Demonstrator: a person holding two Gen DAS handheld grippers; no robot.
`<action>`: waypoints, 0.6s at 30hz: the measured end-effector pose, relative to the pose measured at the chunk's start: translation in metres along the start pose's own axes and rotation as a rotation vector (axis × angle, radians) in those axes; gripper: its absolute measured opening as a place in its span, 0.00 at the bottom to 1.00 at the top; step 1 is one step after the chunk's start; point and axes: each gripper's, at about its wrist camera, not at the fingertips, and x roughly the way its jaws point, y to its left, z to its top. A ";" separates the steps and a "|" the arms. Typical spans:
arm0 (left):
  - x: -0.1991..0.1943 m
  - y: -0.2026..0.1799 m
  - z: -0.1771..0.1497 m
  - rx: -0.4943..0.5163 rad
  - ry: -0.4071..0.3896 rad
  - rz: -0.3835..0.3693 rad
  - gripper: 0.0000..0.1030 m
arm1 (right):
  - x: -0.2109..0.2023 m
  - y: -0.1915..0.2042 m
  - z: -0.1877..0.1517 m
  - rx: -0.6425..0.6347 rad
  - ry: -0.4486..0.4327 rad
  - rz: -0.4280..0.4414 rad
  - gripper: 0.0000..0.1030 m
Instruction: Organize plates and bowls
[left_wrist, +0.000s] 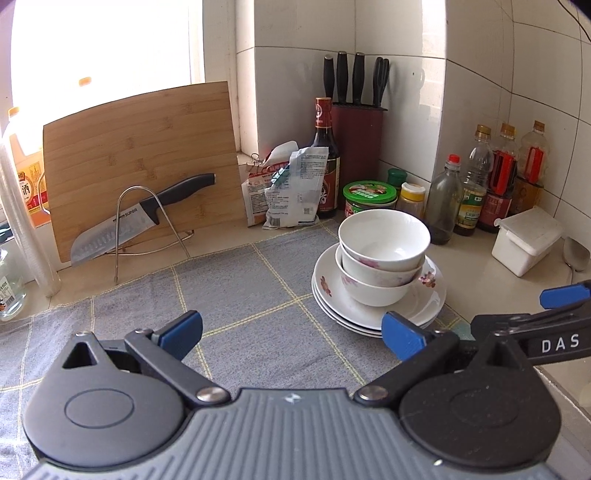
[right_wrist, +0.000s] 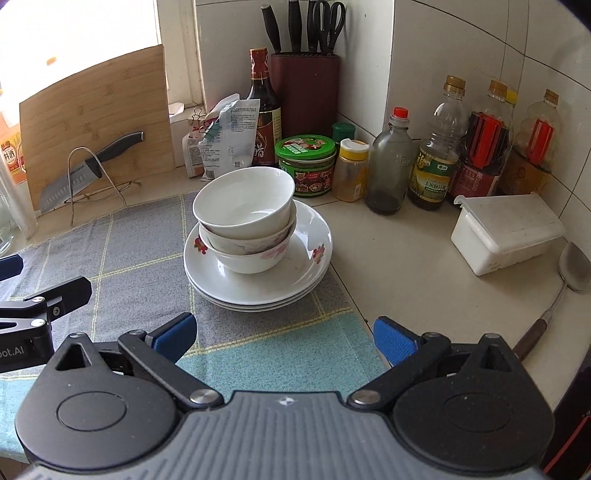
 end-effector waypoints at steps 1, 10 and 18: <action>0.000 0.000 0.000 0.001 0.003 0.006 0.99 | -0.001 0.001 0.000 0.000 -0.002 0.002 1.00; 0.001 -0.004 0.002 0.028 0.001 0.012 0.99 | -0.006 0.004 0.002 -0.012 -0.019 0.010 1.00; 0.001 -0.009 0.004 0.039 0.002 0.005 0.99 | -0.006 0.000 0.003 -0.008 -0.019 0.011 1.00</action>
